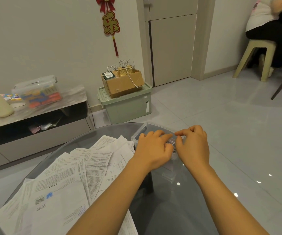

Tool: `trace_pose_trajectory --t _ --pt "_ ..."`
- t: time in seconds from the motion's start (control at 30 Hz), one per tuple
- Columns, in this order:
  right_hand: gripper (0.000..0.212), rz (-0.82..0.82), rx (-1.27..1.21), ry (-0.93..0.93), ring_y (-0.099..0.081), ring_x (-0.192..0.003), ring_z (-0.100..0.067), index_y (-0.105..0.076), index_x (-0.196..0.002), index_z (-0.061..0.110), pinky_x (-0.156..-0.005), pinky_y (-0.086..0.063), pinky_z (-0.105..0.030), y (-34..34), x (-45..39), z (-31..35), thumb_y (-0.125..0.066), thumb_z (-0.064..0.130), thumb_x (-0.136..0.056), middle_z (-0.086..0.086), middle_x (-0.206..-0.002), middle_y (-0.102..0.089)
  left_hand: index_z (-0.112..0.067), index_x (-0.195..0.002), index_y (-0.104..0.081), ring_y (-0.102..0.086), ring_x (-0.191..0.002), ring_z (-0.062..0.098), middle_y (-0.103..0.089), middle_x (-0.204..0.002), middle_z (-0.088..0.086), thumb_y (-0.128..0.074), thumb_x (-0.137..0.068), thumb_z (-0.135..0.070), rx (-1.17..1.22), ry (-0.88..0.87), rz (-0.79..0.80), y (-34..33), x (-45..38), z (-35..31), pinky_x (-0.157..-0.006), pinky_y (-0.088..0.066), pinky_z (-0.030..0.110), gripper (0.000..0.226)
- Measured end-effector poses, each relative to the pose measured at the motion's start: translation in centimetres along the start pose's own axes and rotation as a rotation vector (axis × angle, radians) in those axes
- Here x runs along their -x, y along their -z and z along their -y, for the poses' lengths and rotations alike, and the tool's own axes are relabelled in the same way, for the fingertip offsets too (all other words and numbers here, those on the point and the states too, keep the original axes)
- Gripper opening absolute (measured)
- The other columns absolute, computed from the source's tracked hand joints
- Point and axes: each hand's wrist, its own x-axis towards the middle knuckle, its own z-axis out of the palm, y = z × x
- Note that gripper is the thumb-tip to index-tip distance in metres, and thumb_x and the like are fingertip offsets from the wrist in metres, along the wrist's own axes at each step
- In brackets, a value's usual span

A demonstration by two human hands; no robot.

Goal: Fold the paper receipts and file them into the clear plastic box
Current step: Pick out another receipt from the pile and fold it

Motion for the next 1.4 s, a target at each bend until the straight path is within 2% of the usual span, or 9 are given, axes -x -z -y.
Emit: trace_pose_trajectory --t 0.13,0.3,0.43,0.53,0.77,0.93,1.03,1.27,1.4 --pt "0.021 -0.029 0.047 0.085 -0.039 -0.108 -0.020 -0.069 -0.105 0.017 -0.088 -0.041 -0.033 0.4 0.7 0.5 -0.056 0.016 -0.089 -0.003 -0.108 -0.053 -0.028 -0.138 -0.046 -0.041 -0.125 0.015 -0.046 -0.140 -0.003 -0.017 -0.079 -0.039 0.025 0.017 -0.039 1.2 1.4 -0.3 -0.104 -0.023 0.036 0.066" --pt "0.018 -0.014 -0.059 0.251 -0.042 -0.101 -0.021 -0.071 -0.101 0.014 -0.083 -0.045 -0.036 0.9 3.6 1.7 -0.064 0.012 -0.084 -0.001 -0.098 -0.052 -0.027 -0.135 -0.047 -0.039 -0.128 0.011 -0.046 -0.139 -0.007 -0.022 -0.081 -0.034 0.102 0.112 -0.122 3.1 6.6 0.3 -0.110 -0.019 0.034 0.061" --pt "0.017 0.060 -0.132 0.378 -0.041 -0.104 -0.016 -0.071 -0.100 0.016 -0.087 -0.035 -0.021 0.7 7.2 2.8 -0.066 0.012 -0.084 0.007 -0.095 -0.044 -0.030 -0.135 -0.045 -0.034 -0.128 0.015 -0.041 -0.141 -0.009 -0.028 -0.094 -0.030 0.167 0.281 -0.142 3.8 12.1 0.6 -0.111 -0.021 0.033 0.044" --pt "0.020 0.165 -0.150 0.411 -0.034 -0.100 -0.004 -0.069 -0.106 0.020 -0.076 -0.027 -0.006 0.4 9.6 3.6 -0.063 0.020 -0.087 0.010 -0.095 -0.043 -0.033 -0.136 -0.042 -0.032 -0.130 0.016 -0.038 -0.144 -0.012 -0.034 -0.098 -0.026 0.188 0.372 -0.153 3.9 16.1 0.7 -0.110 -0.024 0.031 0.040" --pt "0.022 0.406 -0.088 0.480 -0.035 -0.096 0.002 -0.065 -0.111 0.024 -0.073 -0.033 -0.007 -2.2 13.2 3.9 -0.057 0.025 -0.090 0.015 -0.099 -0.043 -0.033 -0.138 -0.037 -0.028 -0.134 0.011 -0.032 -0.148 -0.010 -0.034 -0.097 -0.033 0.100 0.610 -0.111 2.6 21.0 1.9 -0.115 -0.017 0.032 0.041" --pt "0.028 0.574 -0.050 0.523 -0.043 -0.098 -0.004 -0.060 -0.119 0.026 -0.084 -0.040 -0.018 -4.2 14.6 4.3 -0.053 0.030 -0.092 0.013 -0.100 -0.044 -0.024 -0.145 -0.021 -0.015 -0.141 0.024 -0.020 -0.152 0.004 -0.031 -0.097 -0.034 -0.070 0.749 0.138 1.4 21.9 3.1 -0.116 -0.011 0.046 0.050" --pt "0.031 0.664 -0.001 0.539 -0.043 -0.104 -0.006 -0.056 -0.122 0.028 -0.086 -0.039 -0.018 -4.7 15.0 4.5 -0.053 0.034 -0.091 0.011 -0.107 -0.044 -0.022 -0.147 -0.016 -0.015 -0.141 0.023 -0.016 -0.154 0.004 -0.029 -0.098 -0.031 -0.021 0.704 0.195 1.3 21.8 3.4 -0.114 -0.020 0.043 0.051" --pt "0.034 0.751 0.051 0.591 -0.040 -0.107 -0.010 -0.059 -0.120 0.032 -0.091 -0.035 -0.021 -6.0 14.7 4.6 -0.059 0.040 -0.087 0.008 -0.107 -0.047 -0.029 -0.150 -0.001 -0.003 -0.146 0.010 -0.004 -0.158 -0.011 -0.034 -0.098 -0.016 0.342 0.536 0.192 1.1 21.5 4.5 -0.119 -0.007 0.031 0.063" --pt "0.061 0.875 0.070 0.599 -0.030 -0.109 -0.006 -0.053 -0.125 0.042 -0.098 -0.025 -0.022 -5.8 14.3 4.5 -0.057 0.064 -0.067 0.013 -0.110 -0.037 -0.032 -0.150 -0.001 0.004 -0.145 0.007 0.004 -0.159 -0.011 -0.041 -0.098 -0.018 0.266 0.478 0.248 2.1 22.4 5.5 -0.118 -0.002 0.028 0.066"
